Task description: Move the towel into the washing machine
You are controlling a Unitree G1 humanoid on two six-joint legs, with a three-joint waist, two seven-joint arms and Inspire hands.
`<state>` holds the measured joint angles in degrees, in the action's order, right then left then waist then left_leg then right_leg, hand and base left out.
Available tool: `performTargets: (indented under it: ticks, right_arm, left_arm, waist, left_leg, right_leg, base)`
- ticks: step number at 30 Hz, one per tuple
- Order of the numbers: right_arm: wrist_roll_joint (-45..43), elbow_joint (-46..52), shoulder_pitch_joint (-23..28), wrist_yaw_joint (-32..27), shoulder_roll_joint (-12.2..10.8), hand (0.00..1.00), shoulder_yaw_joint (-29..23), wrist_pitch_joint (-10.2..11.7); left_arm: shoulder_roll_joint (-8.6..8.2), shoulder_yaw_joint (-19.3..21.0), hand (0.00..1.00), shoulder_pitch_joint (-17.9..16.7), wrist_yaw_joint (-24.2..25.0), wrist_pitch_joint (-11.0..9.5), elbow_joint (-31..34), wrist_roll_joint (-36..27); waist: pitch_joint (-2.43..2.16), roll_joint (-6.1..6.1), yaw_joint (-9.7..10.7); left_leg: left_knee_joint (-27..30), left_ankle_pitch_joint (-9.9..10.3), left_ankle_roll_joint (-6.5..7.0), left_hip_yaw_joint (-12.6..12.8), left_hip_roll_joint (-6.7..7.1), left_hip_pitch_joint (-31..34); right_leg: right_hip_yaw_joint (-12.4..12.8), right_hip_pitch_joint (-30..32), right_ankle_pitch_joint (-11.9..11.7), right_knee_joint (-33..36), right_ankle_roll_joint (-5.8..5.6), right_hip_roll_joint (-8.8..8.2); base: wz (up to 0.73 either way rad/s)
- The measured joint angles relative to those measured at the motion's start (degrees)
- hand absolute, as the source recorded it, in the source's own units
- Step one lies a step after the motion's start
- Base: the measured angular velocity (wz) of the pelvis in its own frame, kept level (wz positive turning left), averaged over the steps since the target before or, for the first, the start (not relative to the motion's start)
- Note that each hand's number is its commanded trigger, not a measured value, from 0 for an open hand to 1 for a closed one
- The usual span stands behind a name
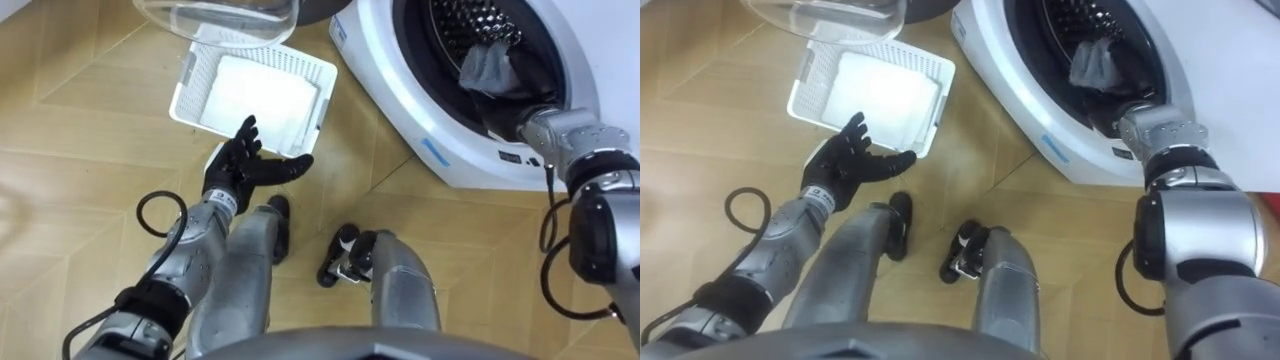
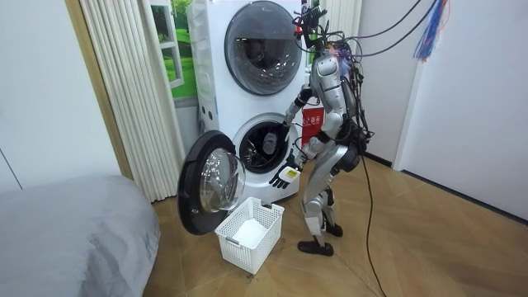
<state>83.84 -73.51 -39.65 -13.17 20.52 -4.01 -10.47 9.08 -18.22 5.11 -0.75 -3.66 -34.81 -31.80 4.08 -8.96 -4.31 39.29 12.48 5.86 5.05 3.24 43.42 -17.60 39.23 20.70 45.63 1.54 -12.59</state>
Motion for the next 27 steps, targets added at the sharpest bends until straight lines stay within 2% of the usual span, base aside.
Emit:
performTargets:
  ticks: [3, 9, 16, 20, 21, 25, 27]
  right_arm:
    - [-0.01, 0.0, 0.03, 0.09, 0.0, 0.0, -0.02, 1.84]
    - [0.0, -0.03, 0.9, 1.06, 0.0, 0.0, -0.02, 3.49]
    - [1.05, 0.1, 3.7, 5.41, -0.07, 0.0, 0.04, 3.56]
    - [0.68, 0.12, 6.15, 7.86, -0.22, 0.0, 0.04, 3.59]
    - [-0.21, 0.21, 7.06, 8.76, -0.28, 0.0, 0.04, 4.01]
    - [-3.16, 0.54, 9.79, 10.9, -0.96, 0.0, 0.44, 5.18]
    - [-3.62, 0.47, 12.44, 11.91, -2.24, 0.0, 0.49, 6.96]
  left_arm:
    - [-0.31, -0.02, 0.0, 0.05, 0.28, 0.0, -0.05, 0.02]
    - [-0.15, 0.18, 0.0, 0.04, 0.26, 0.0, -0.35, 1.04]
    - [-0.87, 0.2, 0.0, 0.15, 0.44, 0.09, -1.53, 1.48]
    - [-0.85, 0.39, 0.0, 0.72, 1.16, 0.18, -4.55, 2.25]
    - [-0.81, 0.54, 0.0, 1.05, 1.62, 0.29, -6.02, 2.87]
    - [-0.62, 2.44, 0.0, 1.16, 1.63, 0.62, -8.01, 4.54]
    - [-0.47, 2.86, 0.0, 1.28, 1.66, 0.6, -10.68, 5.54]
  waist:
    - [0.02, 1.13, -0.35]
    - [-0.04, 3.2, -0.81]
    - [-0.12, 3.96, -1.04]
    - [-0.11, 4.49, -1.72]
    - [-0.24, 5.04, -1.92]
    - [-0.44, 5.55, -2.19]
    - [-0.55, 5.7, -2.37]
  left_leg:
    - [-0.31, 0.02, 0.05, -0.01, 0.01, -0.16]
    - [-2.35, -0.45, 0.23, 0.26, 0.27, -2.84]
    - [-3.78, -0.49, 0.22, 0.11, 0.25, -5.46]
    - [-5.68, -0.48, 0.22, 0.1, 0.09, -8.22]
    - [-6.32, -0.48, 0.21, -0.08, -0.2, -8.81]
    - [-7.89, -0.54, 0.11, -0.46, -0.5, -11.07]
    - [-9.62, -0.63, -0.04, -0.72, -0.69, -14.18]
  right_leg:
    - [0.0, -0.21, -0.06, -0.01, -0.11, 0.04]
    - [0.41, -2.48, -0.31, -1.43, -0.54, 0.17]
    - [0.28, -5.22, -0.79, -3.87, -1.02, 0.81]
    - [0.04, -8.13, -1.34, -6.18, -1.27, 1.31]
    - [-0.23, -9.12, -1.81, -7.46, -1.29, 1.84]
    - [-0.97, -11.99, -2.57, -10.26, -1.42, 2.58]
    - [-1.45, -15.61, -3.32, -13.32, -1.62, 3.34]
  base:
    - [0.0]
    - [0.0]
    - [0.0]
    - [-0.03]
    - [-0.06]
    - [-0.01]
    - [0.0]
